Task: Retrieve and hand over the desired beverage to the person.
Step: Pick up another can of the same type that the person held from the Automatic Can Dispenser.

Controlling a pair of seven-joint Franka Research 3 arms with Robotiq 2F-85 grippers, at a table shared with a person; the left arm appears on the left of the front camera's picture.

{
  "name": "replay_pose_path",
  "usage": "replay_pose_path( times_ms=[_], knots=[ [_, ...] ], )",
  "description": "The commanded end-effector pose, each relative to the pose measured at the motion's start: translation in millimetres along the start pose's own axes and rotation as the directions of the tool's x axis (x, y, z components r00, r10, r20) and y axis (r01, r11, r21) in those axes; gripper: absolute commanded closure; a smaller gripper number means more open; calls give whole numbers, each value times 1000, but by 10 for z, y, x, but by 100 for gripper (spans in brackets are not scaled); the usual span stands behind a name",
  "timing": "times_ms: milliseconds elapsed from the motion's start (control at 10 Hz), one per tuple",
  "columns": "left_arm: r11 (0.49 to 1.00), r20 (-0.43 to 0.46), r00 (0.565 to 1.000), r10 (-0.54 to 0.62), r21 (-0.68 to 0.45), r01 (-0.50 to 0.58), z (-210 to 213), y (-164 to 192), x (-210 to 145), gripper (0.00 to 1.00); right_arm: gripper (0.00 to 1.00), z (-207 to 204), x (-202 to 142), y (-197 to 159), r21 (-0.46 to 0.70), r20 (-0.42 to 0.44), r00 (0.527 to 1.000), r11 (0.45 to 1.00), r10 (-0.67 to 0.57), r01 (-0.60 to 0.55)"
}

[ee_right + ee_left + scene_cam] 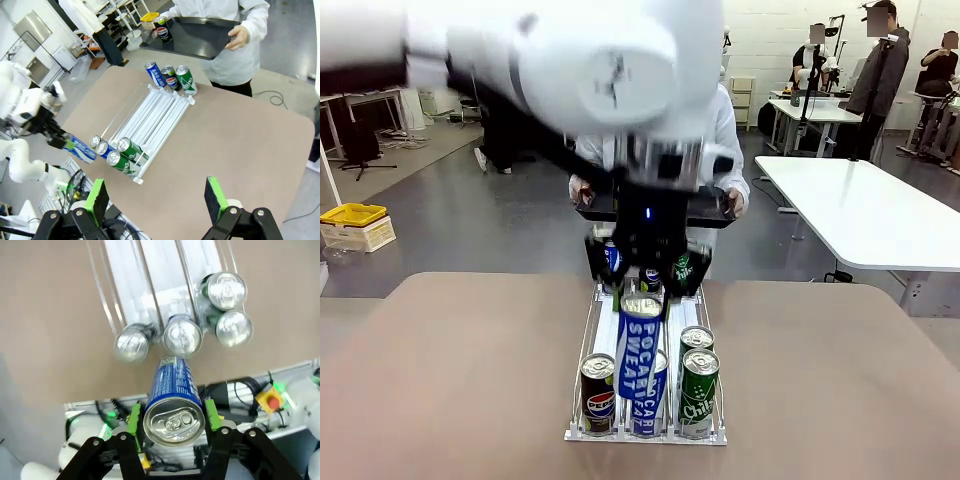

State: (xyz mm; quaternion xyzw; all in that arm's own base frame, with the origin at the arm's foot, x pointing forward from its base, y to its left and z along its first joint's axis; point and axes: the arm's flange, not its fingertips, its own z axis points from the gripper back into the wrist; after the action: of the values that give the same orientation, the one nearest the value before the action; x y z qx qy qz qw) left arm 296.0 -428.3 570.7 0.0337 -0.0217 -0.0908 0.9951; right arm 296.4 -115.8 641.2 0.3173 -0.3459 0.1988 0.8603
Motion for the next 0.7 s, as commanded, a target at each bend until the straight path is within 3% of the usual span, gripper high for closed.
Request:
replay_pose_path(
  times_ms=[0, 400, 600],
  knots=[
    [1000, 44, 999, -5, 11, 4, 433, -18, 65, 99, 0, -16, 17, -5, 36, 26, 1000, 999, 11, -12],
    [997, 141, 987, 78, -33, -74, 1140, 37, 62, 99, 0, -16, 17, -5, 36, 26, 1000, 999, 11, -12],
    [999, 166, 986, 10, -54, -1, 1264, 59, 40, 99, 0, -16, 17, -5, 36, 26, 1000, 999, 11, -12]
  ],
)
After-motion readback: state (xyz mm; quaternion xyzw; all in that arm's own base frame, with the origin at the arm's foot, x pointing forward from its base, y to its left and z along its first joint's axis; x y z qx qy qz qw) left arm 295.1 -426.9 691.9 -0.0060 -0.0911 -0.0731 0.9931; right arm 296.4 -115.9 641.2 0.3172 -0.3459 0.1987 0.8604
